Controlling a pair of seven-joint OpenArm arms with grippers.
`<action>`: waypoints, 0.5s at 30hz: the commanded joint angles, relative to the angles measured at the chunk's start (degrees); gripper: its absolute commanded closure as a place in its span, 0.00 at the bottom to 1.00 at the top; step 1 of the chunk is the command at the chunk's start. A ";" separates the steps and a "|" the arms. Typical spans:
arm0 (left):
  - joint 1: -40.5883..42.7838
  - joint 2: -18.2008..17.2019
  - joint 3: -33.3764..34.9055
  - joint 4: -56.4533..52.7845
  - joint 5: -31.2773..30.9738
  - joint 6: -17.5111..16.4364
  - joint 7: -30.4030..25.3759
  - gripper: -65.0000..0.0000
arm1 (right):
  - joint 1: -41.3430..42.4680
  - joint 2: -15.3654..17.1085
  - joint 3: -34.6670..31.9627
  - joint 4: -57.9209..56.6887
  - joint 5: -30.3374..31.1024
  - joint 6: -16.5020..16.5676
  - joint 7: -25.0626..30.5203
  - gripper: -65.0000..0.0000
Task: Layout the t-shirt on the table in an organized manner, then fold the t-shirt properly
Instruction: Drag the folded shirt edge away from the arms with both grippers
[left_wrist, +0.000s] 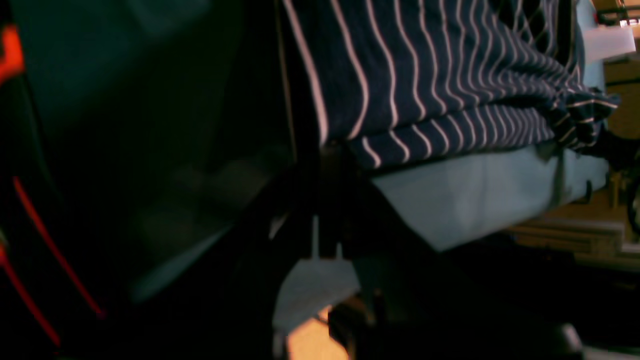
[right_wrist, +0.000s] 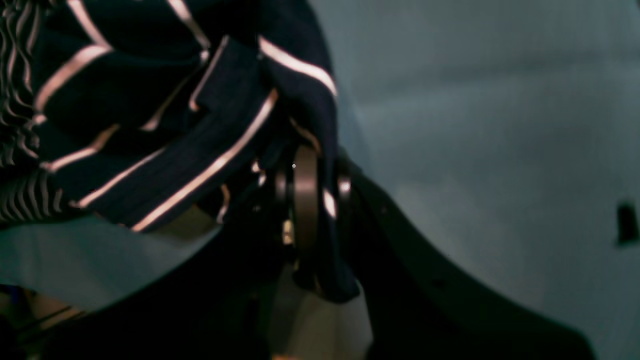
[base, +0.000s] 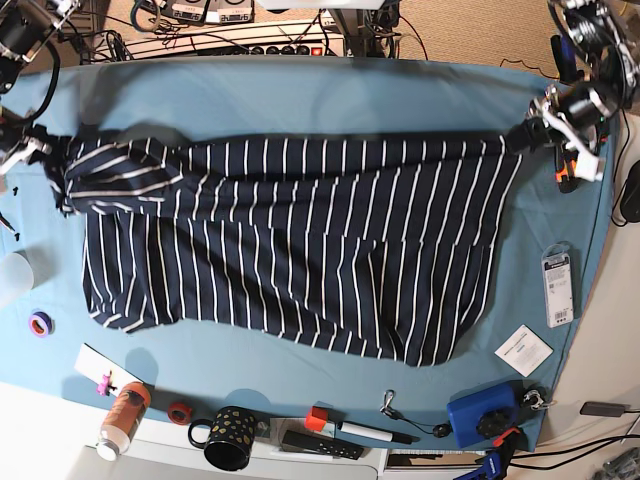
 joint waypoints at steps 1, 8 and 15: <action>0.87 -0.92 -0.28 1.88 -1.66 -0.22 -0.42 1.00 | -0.55 2.19 0.46 0.81 0.76 0.06 0.68 1.00; 7.45 -0.92 -0.28 6.10 -1.68 -0.22 -0.39 1.00 | -5.46 4.52 0.46 0.81 0.96 0.06 0.68 1.00; 12.28 -0.87 -0.33 8.90 -1.64 -0.22 -0.37 1.00 | -6.40 6.91 0.46 0.81 1.14 0.06 0.68 1.00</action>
